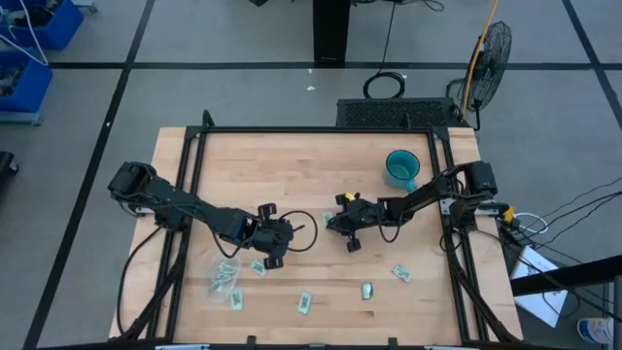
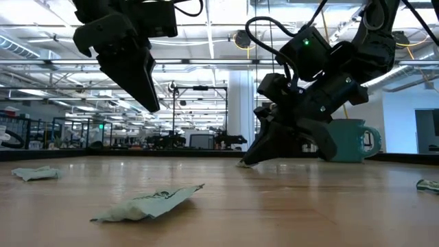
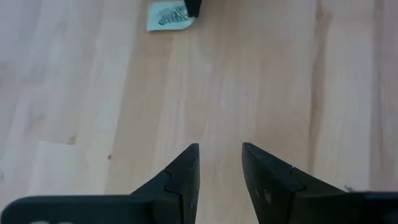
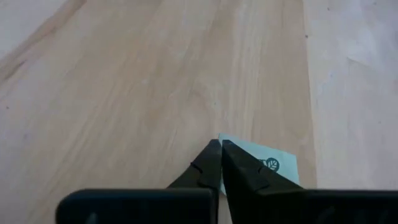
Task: Pick and place Stevia / Truvia into bins
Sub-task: Put the white stevia packet into the transparent bin
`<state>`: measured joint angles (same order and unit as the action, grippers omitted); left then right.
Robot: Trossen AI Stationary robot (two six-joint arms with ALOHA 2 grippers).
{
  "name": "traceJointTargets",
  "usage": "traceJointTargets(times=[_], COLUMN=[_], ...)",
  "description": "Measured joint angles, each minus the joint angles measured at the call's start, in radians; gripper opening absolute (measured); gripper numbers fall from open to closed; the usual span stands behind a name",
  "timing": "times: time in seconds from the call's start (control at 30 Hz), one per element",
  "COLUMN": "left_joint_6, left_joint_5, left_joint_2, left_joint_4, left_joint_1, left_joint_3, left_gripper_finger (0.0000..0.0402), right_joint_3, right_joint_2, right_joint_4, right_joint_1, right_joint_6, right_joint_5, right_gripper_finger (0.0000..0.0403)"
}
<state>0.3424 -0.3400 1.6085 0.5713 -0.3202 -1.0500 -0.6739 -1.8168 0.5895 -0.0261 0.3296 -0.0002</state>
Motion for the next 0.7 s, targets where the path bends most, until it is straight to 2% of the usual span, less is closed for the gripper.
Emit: traceJointTargets(times=[0.27,0.37,0.43,0.6,0.7], left_joint_6=[0.000,-0.023,-0.082,-0.298,-0.417], left_joint_5=[-0.068,-0.089,-0.091,-0.088,-0.056], left_joint_2=[0.000,0.000,0.000,0.000,0.000], left_joint_4=[-0.007,-0.061,-0.127,-0.302,-0.365], left_joint_1=[0.020,0.029,0.036,0.039,0.037], left_joint_3=[0.000,0.000,0.000,0.000,0.000], left_gripper_finger=[0.0127,0.0127,0.0127,0.0127,0.0127], right_joint_3=[0.000,0.000,0.000,0.000,0.000], right_joint_2=[0.062,0.108,0.127,0.142,0.141], right_joint_4=[0.035,0.055,0.094,0.211,0.239], right_joint_1=[-0.010,-0.020,-0.021,-0.012,0.004], right_joint_6=[-0.002,-0.051,-0.113,-0.333,-0.440], right_joint_5=[-0.001,-0.007,-0.061,-0.282,-0.352], right_gripper_finger=[0.0001,0.0001,0.0001,0.0000,0.0000])
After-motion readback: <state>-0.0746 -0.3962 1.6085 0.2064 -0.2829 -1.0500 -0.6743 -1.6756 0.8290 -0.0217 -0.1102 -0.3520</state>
